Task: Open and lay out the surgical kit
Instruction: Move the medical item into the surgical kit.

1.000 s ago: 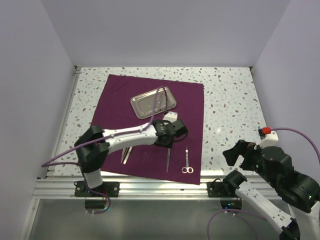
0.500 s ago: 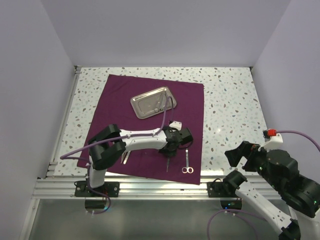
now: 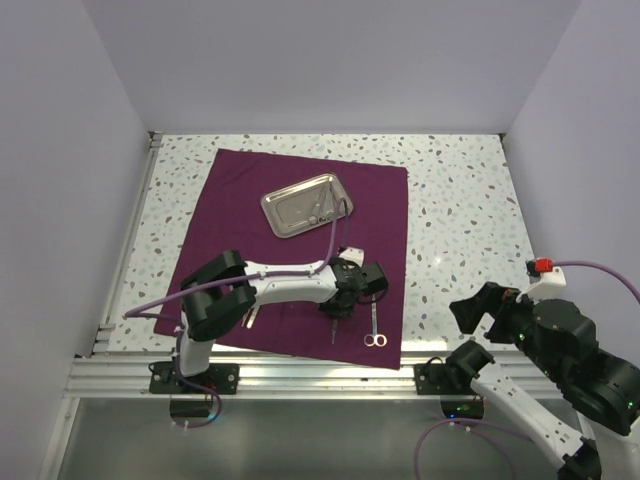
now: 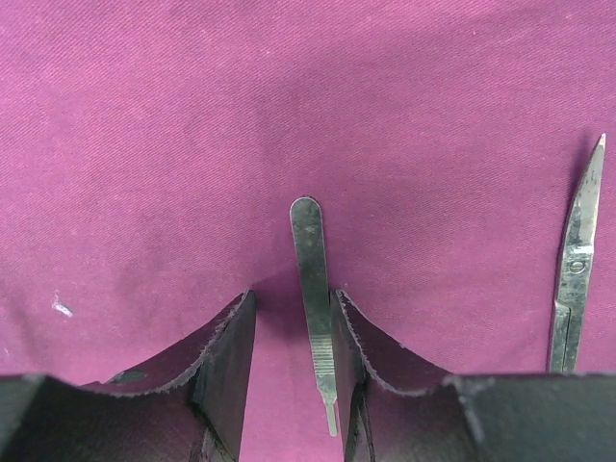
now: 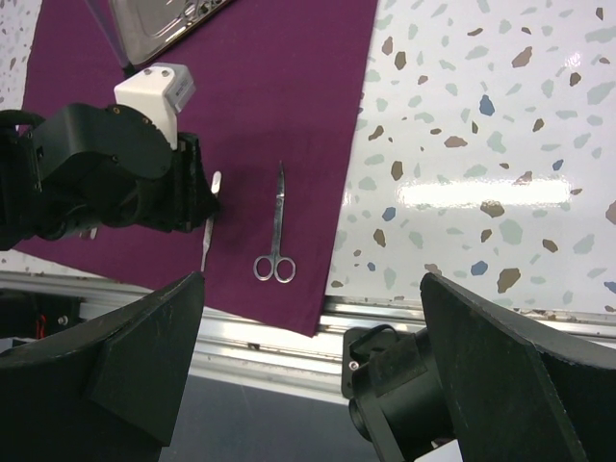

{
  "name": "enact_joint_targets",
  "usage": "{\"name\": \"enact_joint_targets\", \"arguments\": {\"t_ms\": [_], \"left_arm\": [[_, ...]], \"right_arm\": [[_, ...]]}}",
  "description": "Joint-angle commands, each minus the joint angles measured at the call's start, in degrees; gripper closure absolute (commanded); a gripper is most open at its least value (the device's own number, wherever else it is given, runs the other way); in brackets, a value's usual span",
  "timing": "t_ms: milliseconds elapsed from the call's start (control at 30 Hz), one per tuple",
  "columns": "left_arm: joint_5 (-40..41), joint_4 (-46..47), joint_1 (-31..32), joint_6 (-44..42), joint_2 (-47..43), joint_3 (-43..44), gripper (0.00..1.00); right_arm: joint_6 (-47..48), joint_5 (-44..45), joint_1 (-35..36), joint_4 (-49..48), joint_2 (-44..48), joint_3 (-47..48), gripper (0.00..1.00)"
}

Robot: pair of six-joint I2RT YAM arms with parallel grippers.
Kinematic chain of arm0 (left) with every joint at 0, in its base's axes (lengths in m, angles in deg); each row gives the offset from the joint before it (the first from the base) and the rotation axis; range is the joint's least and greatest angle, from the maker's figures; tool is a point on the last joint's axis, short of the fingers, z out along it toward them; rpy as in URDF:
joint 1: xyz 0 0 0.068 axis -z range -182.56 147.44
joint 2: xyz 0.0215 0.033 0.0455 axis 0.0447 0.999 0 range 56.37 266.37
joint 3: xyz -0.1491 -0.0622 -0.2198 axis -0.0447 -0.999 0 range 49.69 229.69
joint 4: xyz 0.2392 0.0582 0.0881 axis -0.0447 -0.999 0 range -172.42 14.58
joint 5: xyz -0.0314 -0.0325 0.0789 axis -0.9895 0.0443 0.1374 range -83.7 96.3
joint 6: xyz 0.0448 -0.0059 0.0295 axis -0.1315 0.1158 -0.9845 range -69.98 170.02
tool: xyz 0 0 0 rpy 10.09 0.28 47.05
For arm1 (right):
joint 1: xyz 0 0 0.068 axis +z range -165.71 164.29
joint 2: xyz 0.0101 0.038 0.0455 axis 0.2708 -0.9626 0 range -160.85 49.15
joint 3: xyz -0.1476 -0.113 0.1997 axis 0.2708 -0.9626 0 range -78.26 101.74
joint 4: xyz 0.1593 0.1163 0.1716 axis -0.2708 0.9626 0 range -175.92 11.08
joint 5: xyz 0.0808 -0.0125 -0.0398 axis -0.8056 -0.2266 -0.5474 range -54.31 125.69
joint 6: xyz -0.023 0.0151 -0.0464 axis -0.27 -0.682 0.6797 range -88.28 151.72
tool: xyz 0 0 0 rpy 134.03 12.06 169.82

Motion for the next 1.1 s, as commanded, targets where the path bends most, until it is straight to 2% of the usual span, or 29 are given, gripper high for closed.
{"name": "enact_joint_targets", "arguments": {"t_ms": [0,433,700,800,900,1067], "left_arm": [[2.34,-2.83,-0.58,1.98,-0.56,-2.08,0.60],[5.42,-3.97,-7.69,1.10,-12.86,-12.80,0.60],[4.28,-1.34,-8.49,-3.47,-14.54,-13.25,0.62],[3.31,-0.36,-8.58,-4.79,-14.45,-11.50,0.64],[4.10,-1.33,-8.66,-7.15,-14.80,-6.06,0.64],[5.16,-4.06,-14.19,-17.67,-10.94,9.93,0.56]], "right_arm": [[-0.10,1.68,0.20,9.89,-0.24,0.18,0.02],[-0.54,1.86,0.29,8.84,-0.50,-0.44,0.02],[-1.07,1.42,0.29,6.99,-1.21,-1.84,0.02],[-1.24,1.42,0.29,6.64,-1.82,-2.02,0.01],[-1.77,0.98,0.29,5.94,-1.91,-3.33,0.02],[-2.30,-0.16,0.29,1.63,-3.75,-8.08,0.02]]}}
